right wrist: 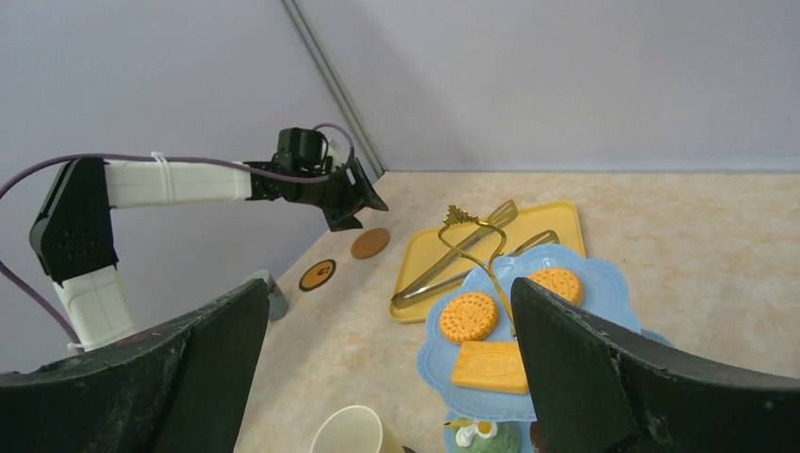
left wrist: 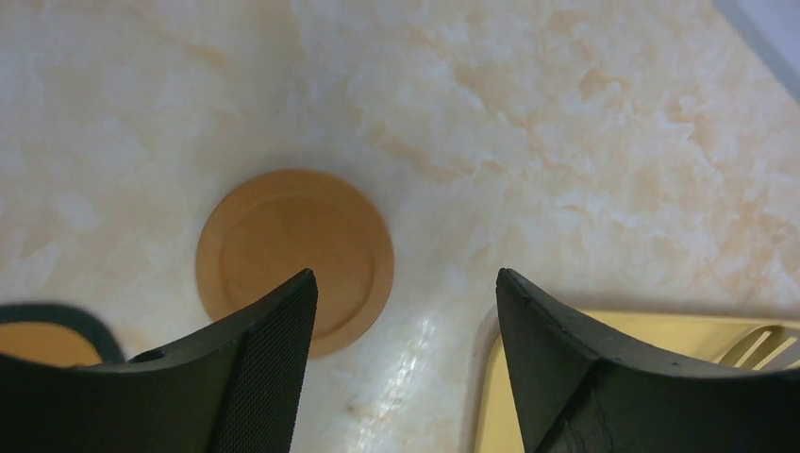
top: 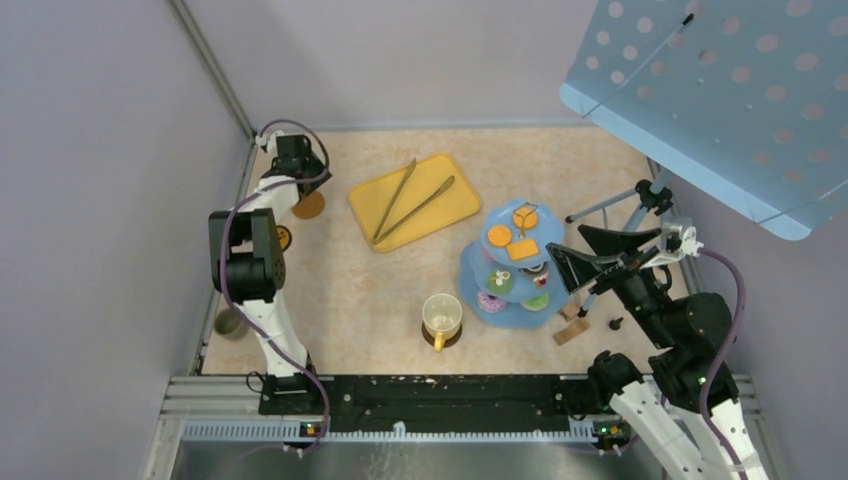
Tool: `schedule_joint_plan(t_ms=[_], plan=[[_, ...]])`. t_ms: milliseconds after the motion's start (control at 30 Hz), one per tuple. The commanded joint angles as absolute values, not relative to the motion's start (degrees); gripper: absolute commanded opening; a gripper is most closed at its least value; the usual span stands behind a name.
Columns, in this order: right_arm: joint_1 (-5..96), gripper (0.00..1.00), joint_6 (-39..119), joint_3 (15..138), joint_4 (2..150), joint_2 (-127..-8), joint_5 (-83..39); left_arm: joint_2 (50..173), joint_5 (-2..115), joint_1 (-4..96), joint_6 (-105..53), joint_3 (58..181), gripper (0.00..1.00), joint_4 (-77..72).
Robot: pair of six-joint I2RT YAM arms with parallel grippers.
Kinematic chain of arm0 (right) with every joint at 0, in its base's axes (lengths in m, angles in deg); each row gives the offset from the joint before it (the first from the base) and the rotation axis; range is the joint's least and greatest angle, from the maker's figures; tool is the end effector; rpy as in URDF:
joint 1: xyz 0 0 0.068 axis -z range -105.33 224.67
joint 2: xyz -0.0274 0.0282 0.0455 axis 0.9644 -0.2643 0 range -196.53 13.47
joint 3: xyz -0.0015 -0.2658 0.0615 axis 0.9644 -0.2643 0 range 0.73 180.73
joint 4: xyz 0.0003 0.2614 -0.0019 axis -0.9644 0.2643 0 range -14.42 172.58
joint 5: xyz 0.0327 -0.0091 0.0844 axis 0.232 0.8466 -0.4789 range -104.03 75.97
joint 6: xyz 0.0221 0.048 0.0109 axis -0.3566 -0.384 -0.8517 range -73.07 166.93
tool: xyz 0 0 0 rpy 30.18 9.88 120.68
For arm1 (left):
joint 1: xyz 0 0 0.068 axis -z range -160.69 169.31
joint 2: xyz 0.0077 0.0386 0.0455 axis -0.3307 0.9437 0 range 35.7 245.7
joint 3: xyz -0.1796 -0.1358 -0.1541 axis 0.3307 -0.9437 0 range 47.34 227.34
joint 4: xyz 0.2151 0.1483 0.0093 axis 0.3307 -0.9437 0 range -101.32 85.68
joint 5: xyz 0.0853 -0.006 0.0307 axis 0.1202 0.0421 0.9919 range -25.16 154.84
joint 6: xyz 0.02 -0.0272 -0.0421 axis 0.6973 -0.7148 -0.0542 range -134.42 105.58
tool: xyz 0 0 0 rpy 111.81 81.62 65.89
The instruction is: Serve the afternoon tea
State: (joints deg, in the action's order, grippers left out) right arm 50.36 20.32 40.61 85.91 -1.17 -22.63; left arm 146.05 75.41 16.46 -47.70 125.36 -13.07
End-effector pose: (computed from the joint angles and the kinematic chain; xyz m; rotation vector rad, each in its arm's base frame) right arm 0.0580 0.0320 0.3671 -0.1054 1.3590 0.8509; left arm 0.4322 0.0281 0.2090 -0.7955 2.1303 -0.0684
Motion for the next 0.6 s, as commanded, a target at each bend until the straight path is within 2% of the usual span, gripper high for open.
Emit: schedule_joint_plan(t_ms=[0,167,433,567], plan=[[50.76,0.97,20.93,42.57,85.3,-0.44,-21.94,151.35,71.19,15.49,-50.85,132.26,0.73,-12.59],[50.74,0.97,20.89,42.73,85.27,-0.55,-21.94,155.9,68.14,14.56,-52.76,134.96,0.7,-17.04],[50.7,0.97,20.46,41.9,84.61,-0.56,-22.2,155.61,67.59,14.39,-56.82,133.21,0.67,-25.53],[50.76,0.97,19.71,41.14,83.47,-0.52,-22.57,150.94,65.42,14.76,-60.47,126.28,0.65,-27.69]])
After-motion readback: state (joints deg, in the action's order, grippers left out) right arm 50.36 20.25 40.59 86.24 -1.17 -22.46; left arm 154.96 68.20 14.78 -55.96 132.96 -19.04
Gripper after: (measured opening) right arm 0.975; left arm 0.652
